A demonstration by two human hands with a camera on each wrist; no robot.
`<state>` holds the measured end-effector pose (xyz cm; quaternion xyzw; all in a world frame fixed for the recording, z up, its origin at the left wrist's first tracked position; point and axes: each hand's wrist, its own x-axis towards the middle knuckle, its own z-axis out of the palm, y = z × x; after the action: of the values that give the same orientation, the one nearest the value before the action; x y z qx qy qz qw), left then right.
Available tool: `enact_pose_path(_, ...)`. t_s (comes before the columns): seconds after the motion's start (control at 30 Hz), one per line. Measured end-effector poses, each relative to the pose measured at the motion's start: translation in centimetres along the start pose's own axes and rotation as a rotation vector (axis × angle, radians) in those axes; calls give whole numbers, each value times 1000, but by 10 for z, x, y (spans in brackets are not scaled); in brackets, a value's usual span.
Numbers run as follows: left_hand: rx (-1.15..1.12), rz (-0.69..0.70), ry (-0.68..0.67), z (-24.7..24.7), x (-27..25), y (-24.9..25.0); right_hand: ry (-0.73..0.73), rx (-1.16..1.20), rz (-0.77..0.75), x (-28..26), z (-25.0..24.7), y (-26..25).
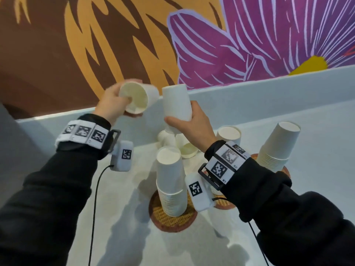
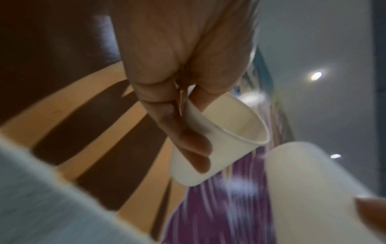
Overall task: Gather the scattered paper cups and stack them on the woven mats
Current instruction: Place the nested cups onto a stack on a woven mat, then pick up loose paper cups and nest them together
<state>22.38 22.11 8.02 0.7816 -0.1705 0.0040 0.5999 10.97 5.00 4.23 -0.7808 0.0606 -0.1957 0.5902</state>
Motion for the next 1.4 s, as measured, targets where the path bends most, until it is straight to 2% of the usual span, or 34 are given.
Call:
enact_pose_path(0.07,-4,125,-39,0,-16,38,17,117,-29,-3,-4,-10)
enact_pose_path(0.2,199,285,-104,14,-42,82,-78,196,-137,-13,-23,-28)
enact_pose_path(0.33,95,268,-375,33,-73,103,-96,206,-186,-24,-55,-31)
enact_pose_path(0.4,-24,206,-479,42,-83,110,-104,174,-186,-30,-74,-28)
enact_pose_path(0.47,-80,140,-440,58,-91,118,-117,125,-189,-36,-93,-26)
enact_pose_path(0.53,-46,88,-294,80,-92,127,-121,93,-194,-42,-110,-24)
enact_pose_path(0.6,-20,12,-220,101,-92,135,-113,82,-204,-46,-126,-21)
enact_pose_path(0.77,110,-146,-279,149,-95,155,-72,42,-204,-53,-178,-7)
enact_pose_path(0.83,53,-123,-224,172,-94,163,-33,19,-200,-54,-201,3)
enact_pose_path(0.93,-131,-22,-74,214,-91,173,44,-22,-164,-46,-229,24)
enact_pose_path(1.07,-320,155,-63,280,-95,171,77,-45,-119,-30,-254,48)
enact_pose_path(1.13,-244,209,-88,310,-98,156,75,-34,-117,-19,-262,57)
enact_pose_path(1.2,-163,173,-101,336,-97,135,100,-56,-111,-6,-267,65)
enact_pose_path(1.3,-166,39,-107,357,-90,108,141,-128,-53,6,-267,78)
enact_pose_path(1.4,-108,18,-94,365,-78,94,134,-26,-9,10,-270,94)
